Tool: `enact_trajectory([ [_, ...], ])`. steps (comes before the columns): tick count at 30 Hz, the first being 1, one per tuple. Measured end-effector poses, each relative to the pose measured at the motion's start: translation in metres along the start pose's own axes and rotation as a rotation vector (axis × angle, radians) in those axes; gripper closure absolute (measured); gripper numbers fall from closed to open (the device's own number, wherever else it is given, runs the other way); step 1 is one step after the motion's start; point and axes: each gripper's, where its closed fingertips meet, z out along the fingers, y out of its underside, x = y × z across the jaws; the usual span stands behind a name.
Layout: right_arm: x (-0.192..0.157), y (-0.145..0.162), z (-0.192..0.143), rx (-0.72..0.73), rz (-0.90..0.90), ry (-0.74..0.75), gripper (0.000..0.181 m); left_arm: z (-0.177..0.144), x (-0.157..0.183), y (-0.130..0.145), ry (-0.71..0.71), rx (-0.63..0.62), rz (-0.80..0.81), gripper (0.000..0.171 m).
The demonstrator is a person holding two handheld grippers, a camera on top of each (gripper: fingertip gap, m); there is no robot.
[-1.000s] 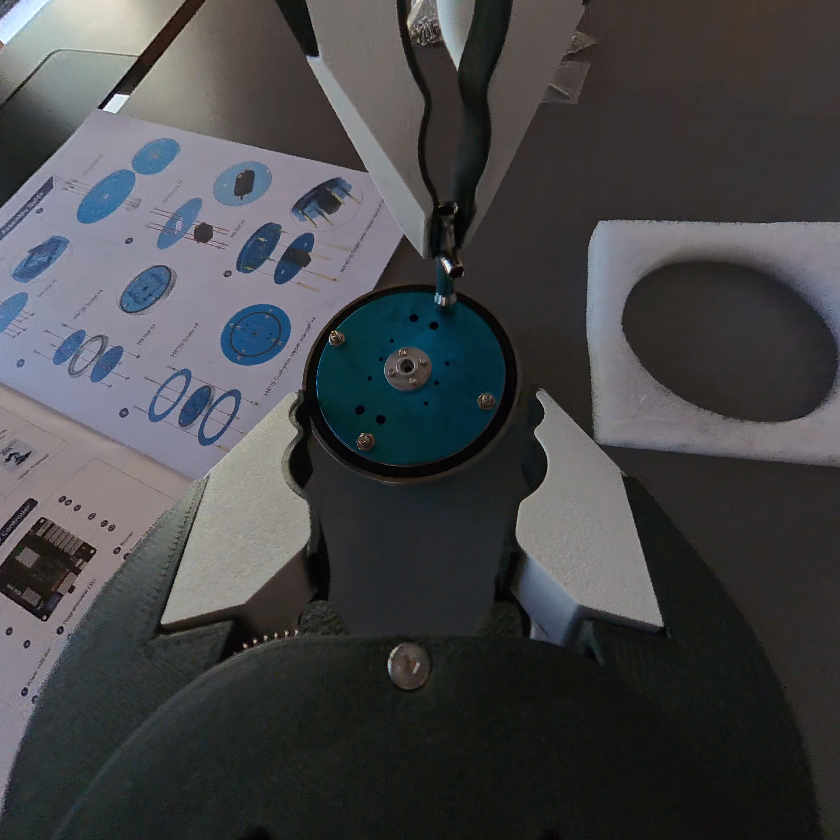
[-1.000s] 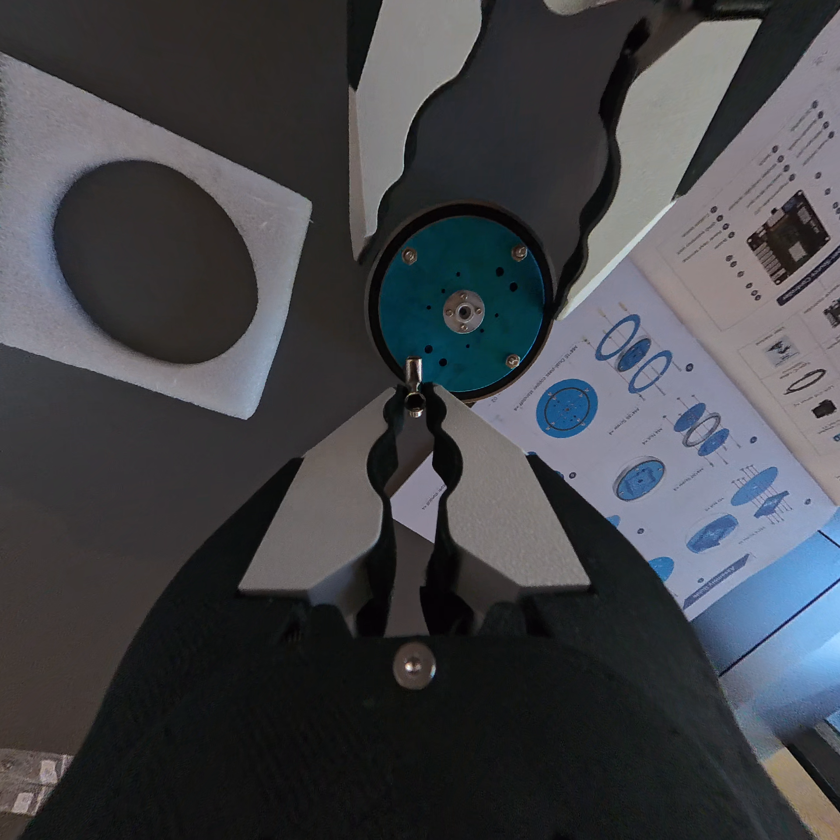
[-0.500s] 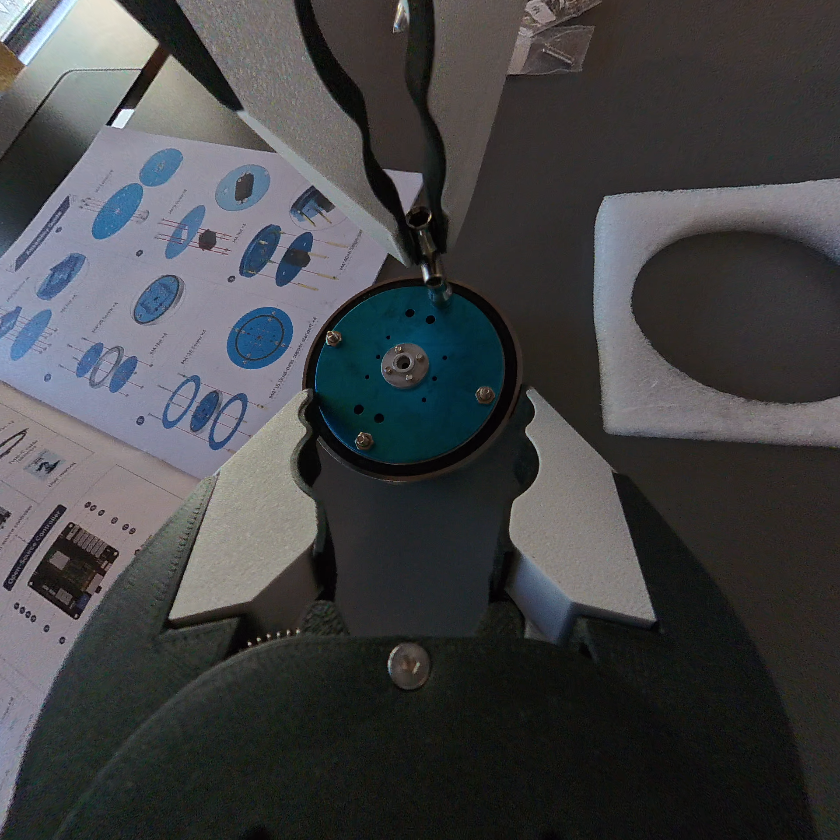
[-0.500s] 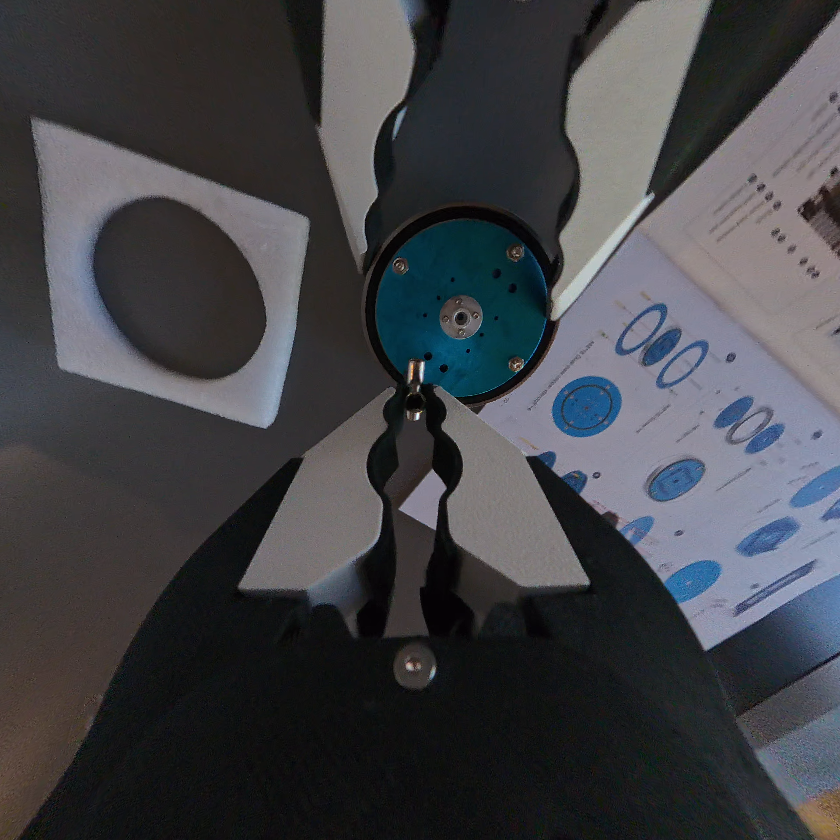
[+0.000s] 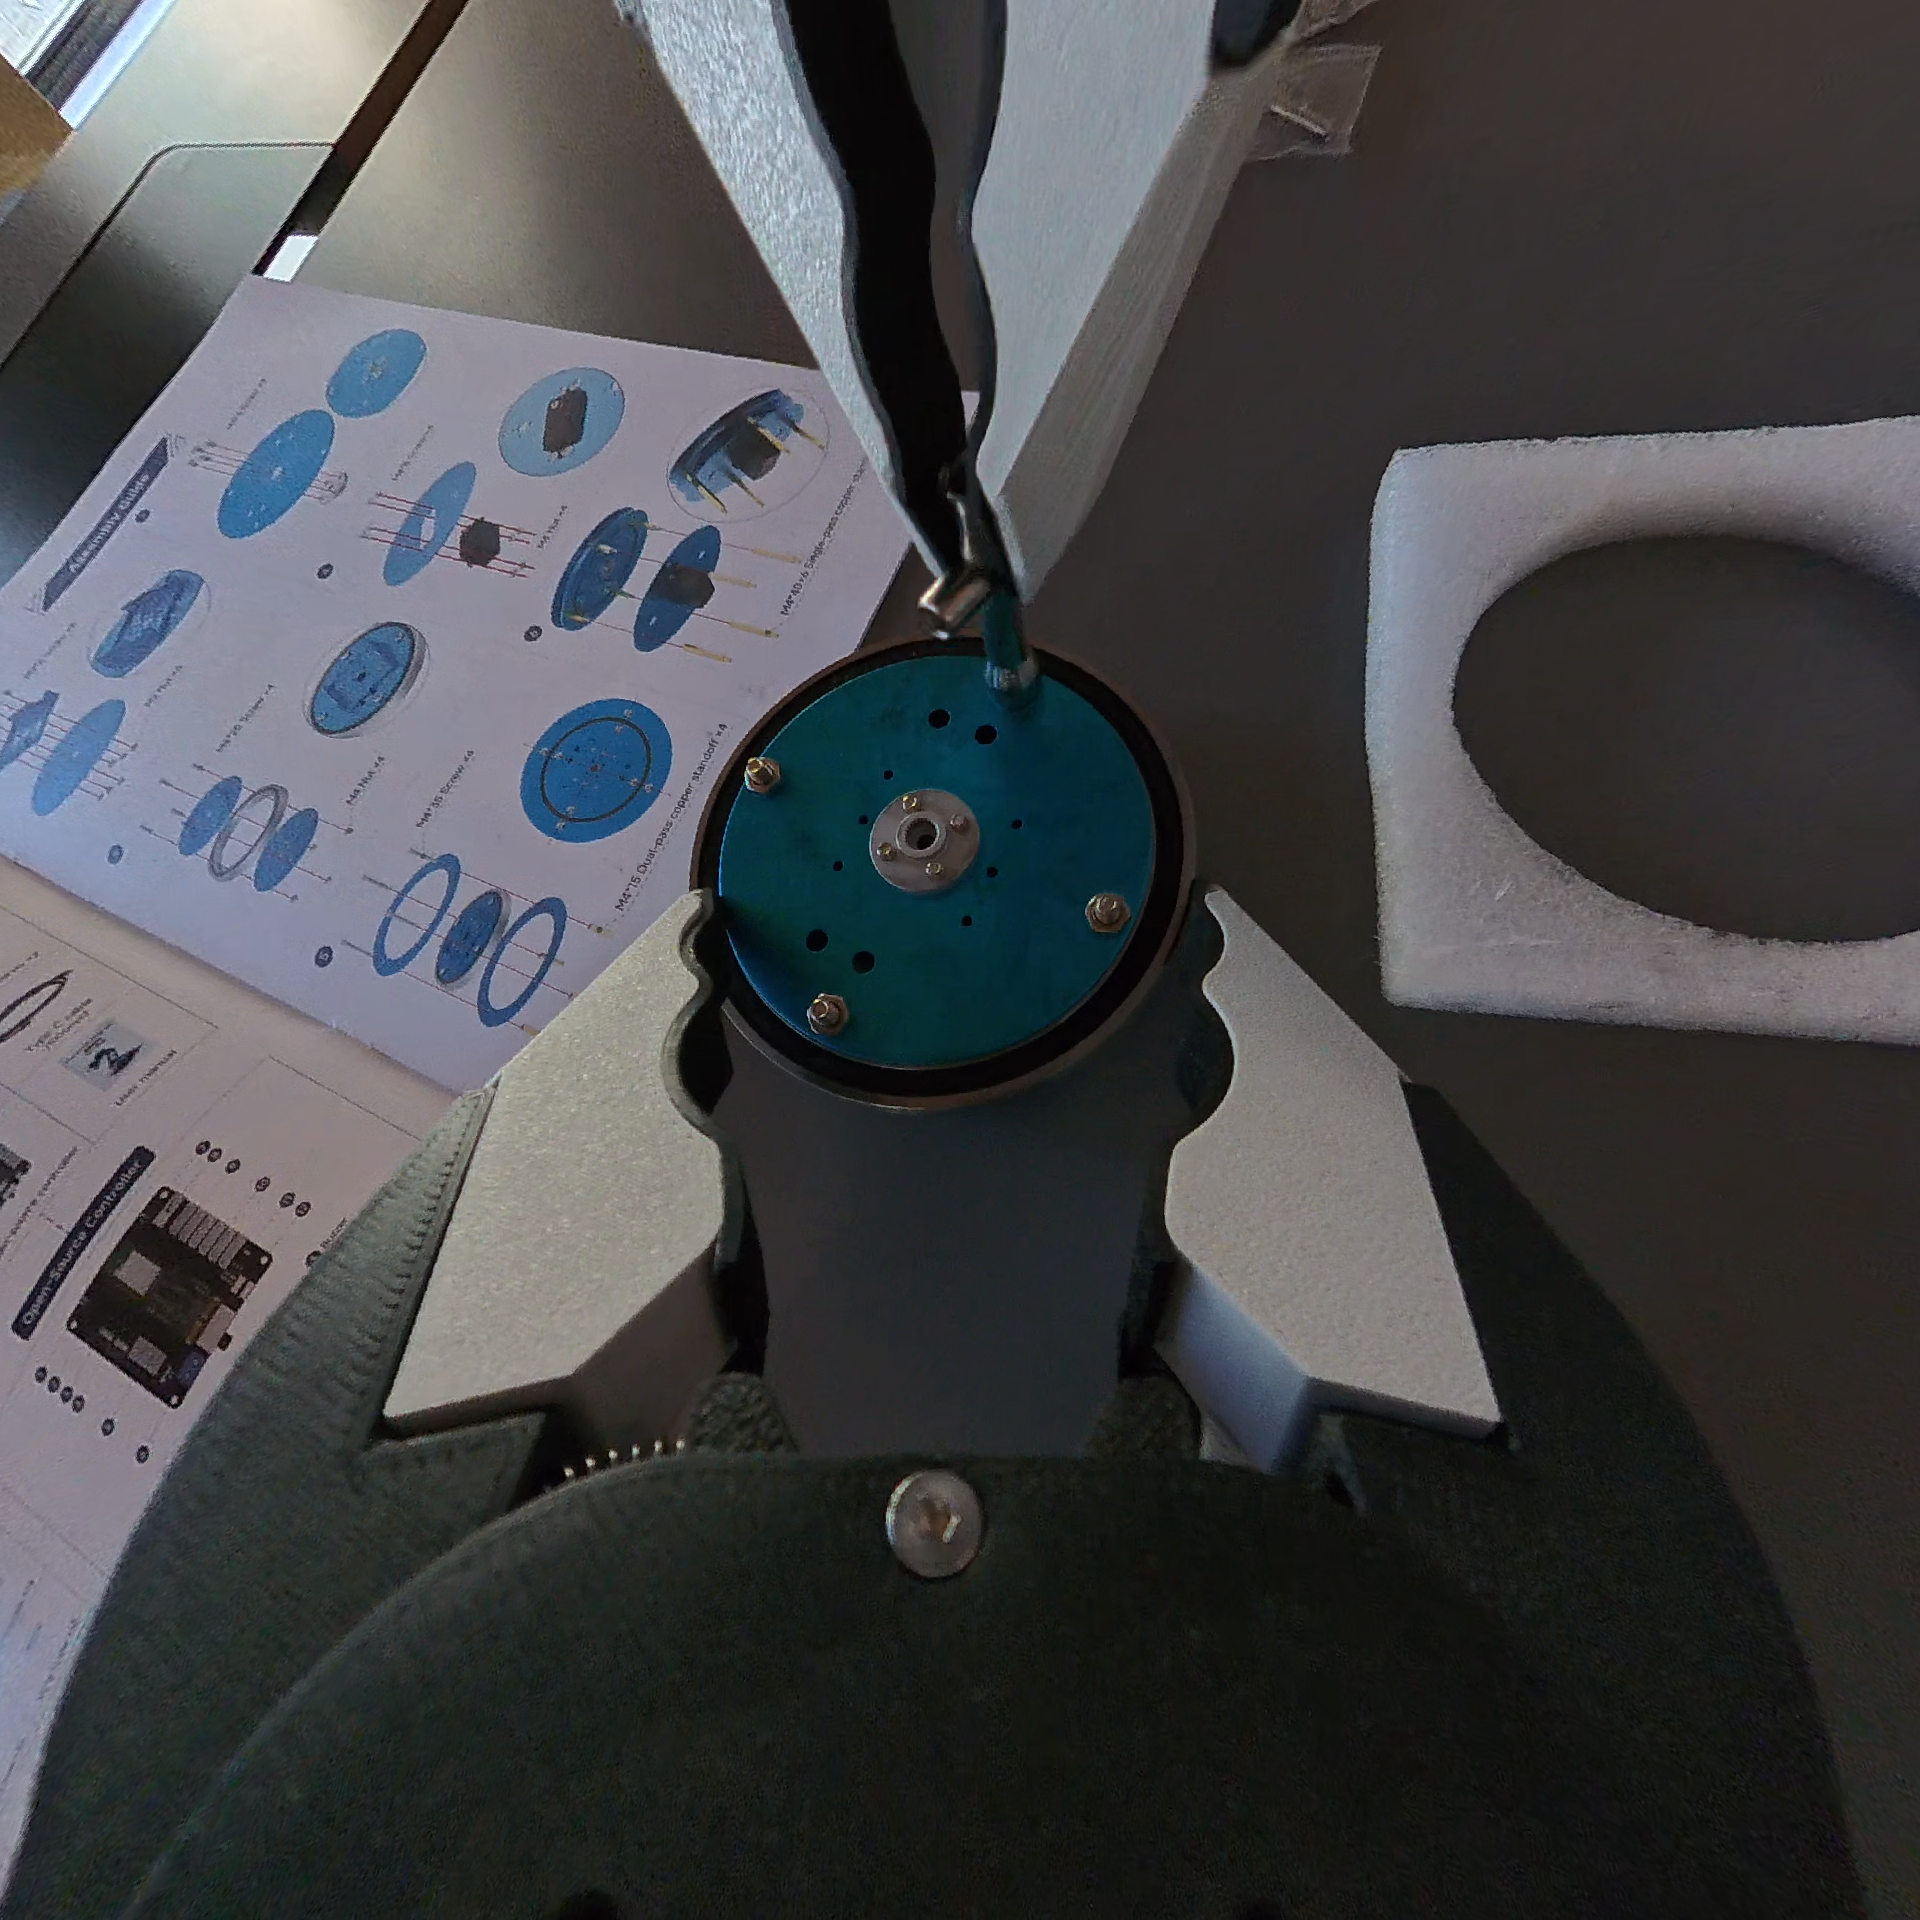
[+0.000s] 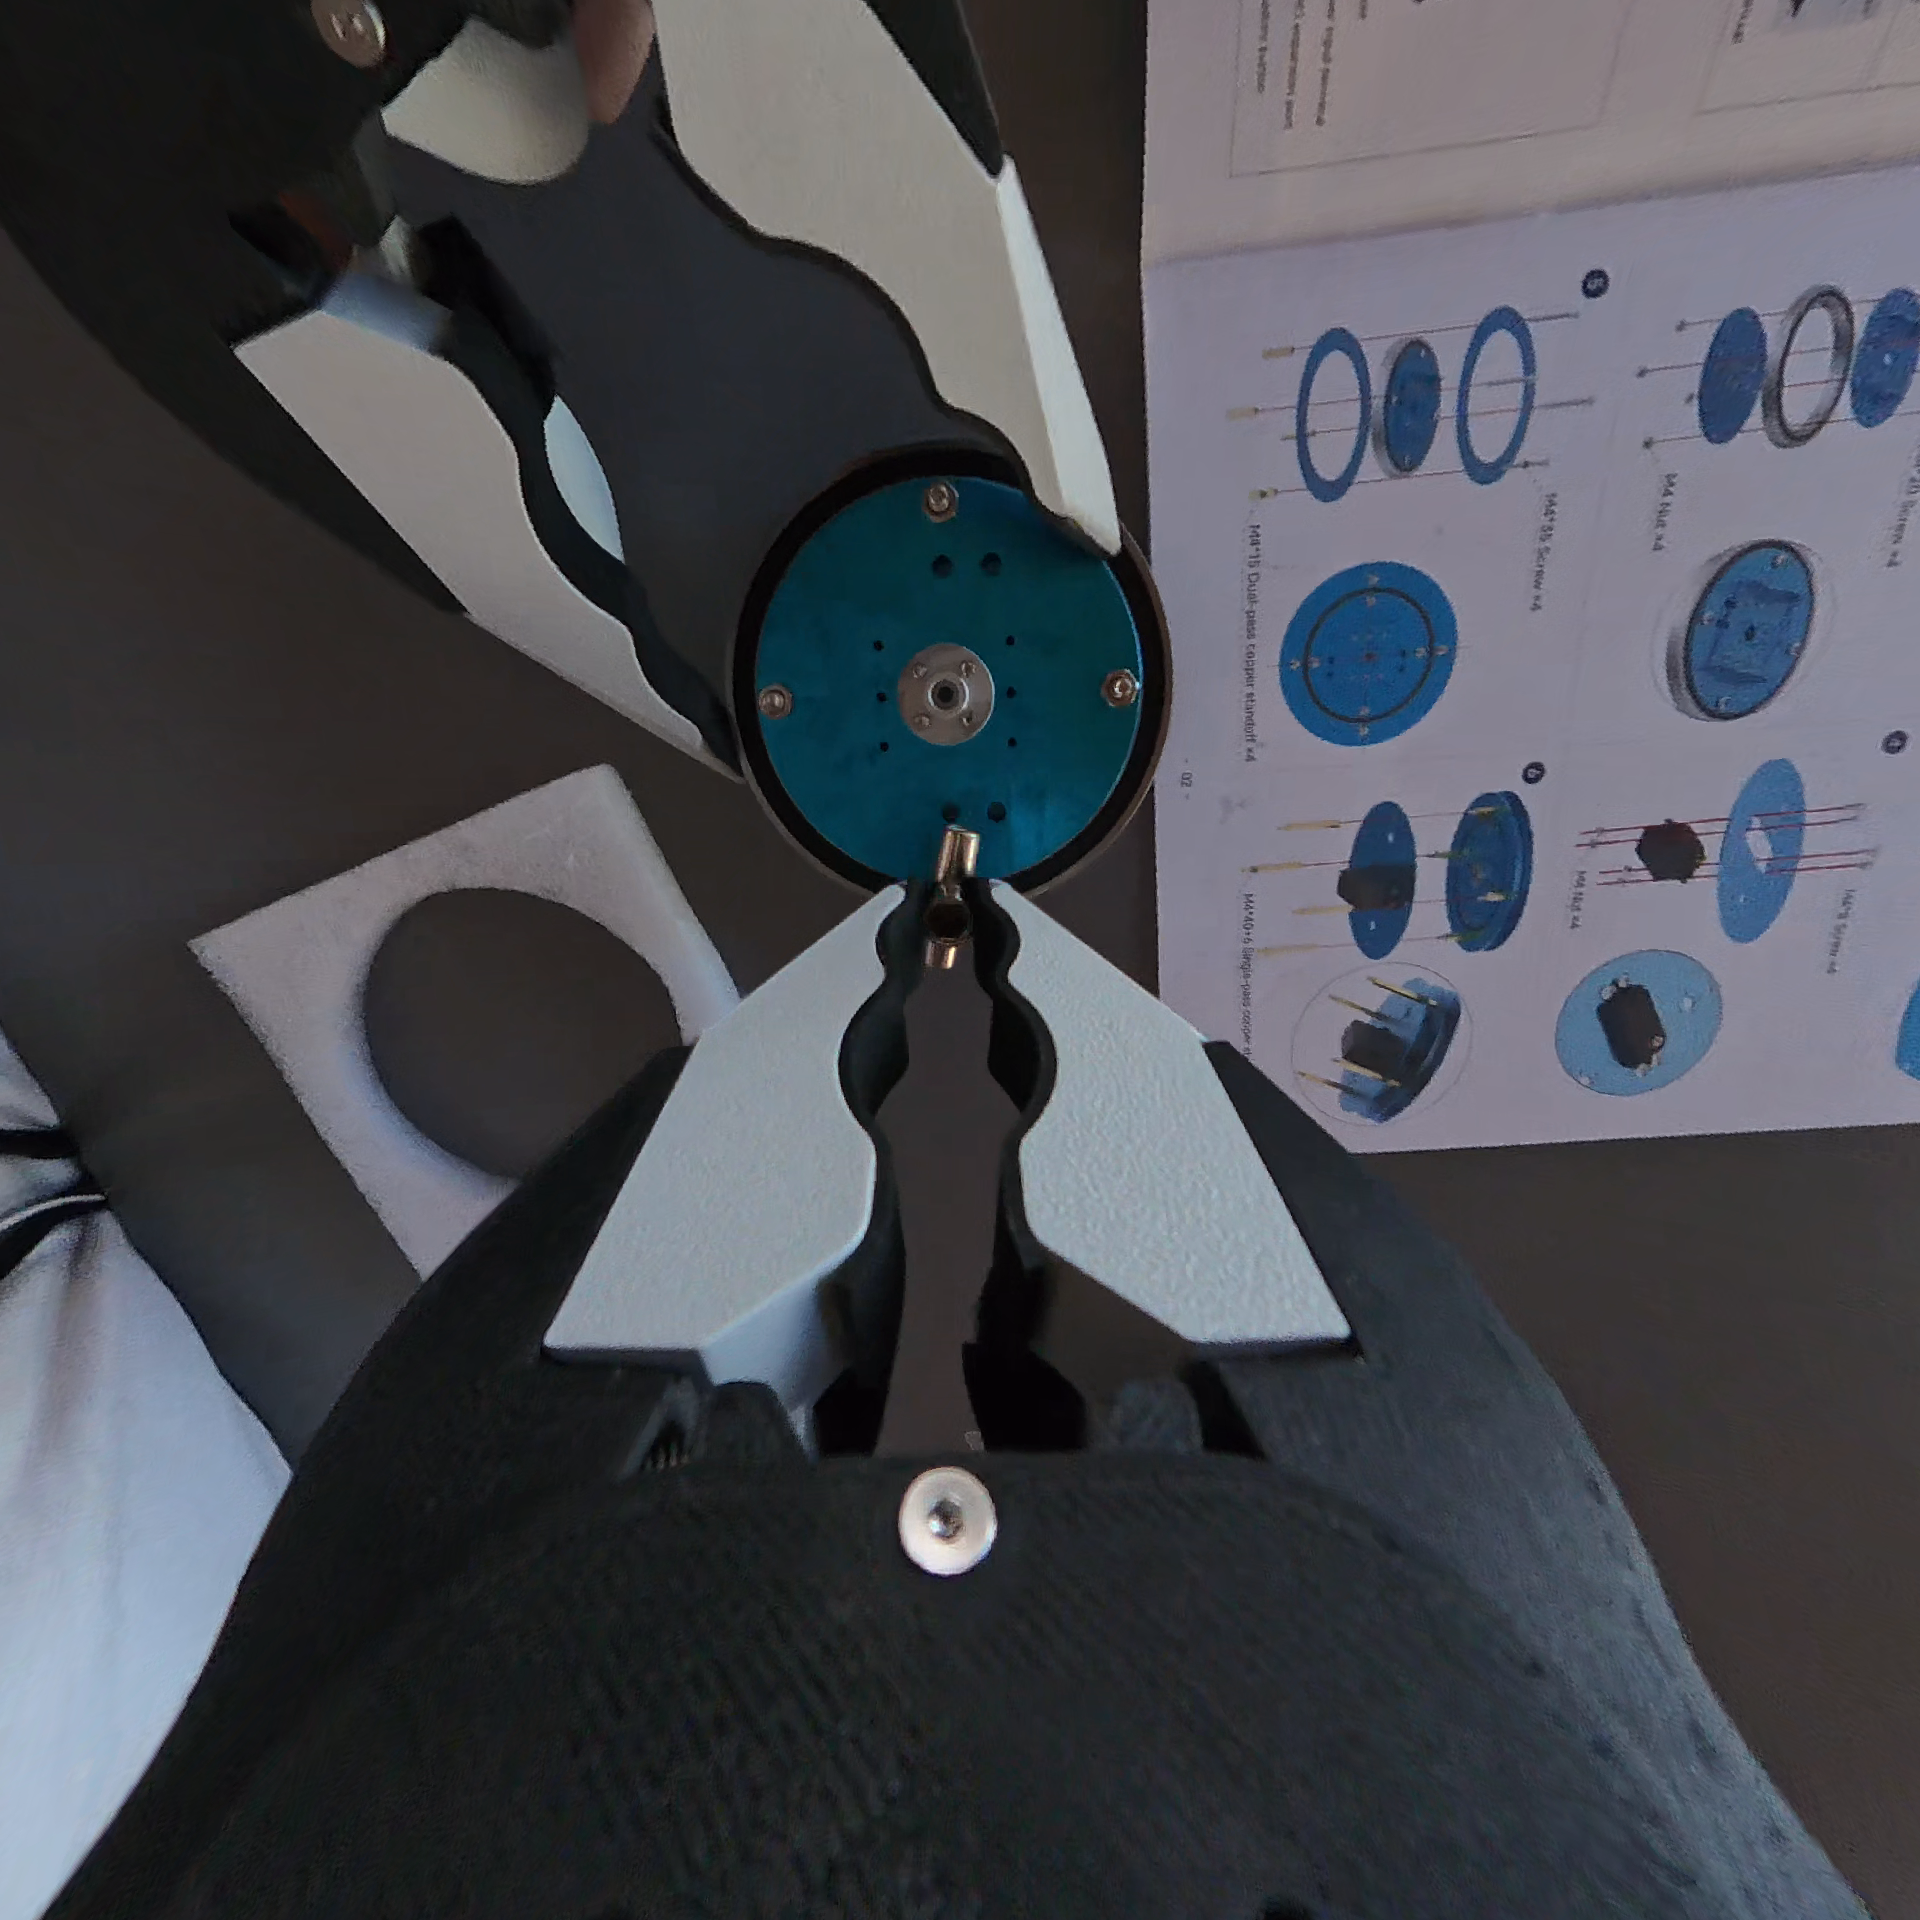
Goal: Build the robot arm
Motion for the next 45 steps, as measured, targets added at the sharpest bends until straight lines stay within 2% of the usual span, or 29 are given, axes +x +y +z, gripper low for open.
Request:
enact_trajectory([
  [2,-0.005,0.001,0.001,-0.008,-0.068,-0.031,0.170,0.000,0.000,0.000,-0.001,-0.001,0.000,0.084],
  [6,-0.001,0.003,0.004,-0.036,-0.181,0.005,0.163,0.000,0.000,0.000,-0.001,0.003,0.003,0.084],
  [16,-0.003,-0.010,-0.010,0.081,-0.411,0.018,0.143,-0.008,0.004,-0.004,0.058,0.032,-0.019,0.079],
  [19,-0.009,-0.005,-0.023,0.100,-0.686,-0.001,0.129,-0.012,0.000,-0.002,0.047,0.030,-0.007,0.080],
  [21,0.000,0.000,-0.027,0.092,-0.973,0.102,0.125,-0.010,0.001,-0.003,0.055,0.037,-0.007,0.079],
  [23,0.011,0.002,-0.026,0.041,-1.224,0.251,0.134,-0.007,0.002,-0.001,0.054,0.030,-0.011,0.079],
  [26,0.013,-0.006,-0.024,-0.018,-1.488,0.409,0.128,-0.004,0.002,0.001,0.048,0.035,0.003,0.082],
  [33,0.007,-0.003,-0.006,-0.086,-1.987,0.535,0.132,-0.003,0.000,0.000,0.039,0.048,0.009,0.086],
  [36,0.006,-0.005,-0.001,-0.086,-2.083,0.551,0.137,-0.003,0.000,0.000,0.039,0.048,0.010,0.086],
  [45,0.001,-0.006,0.009,-0.114,-2.163,0.571,0.164,-0.003,0.000,0.000,0.038,0.049,0.008,0.085],
])
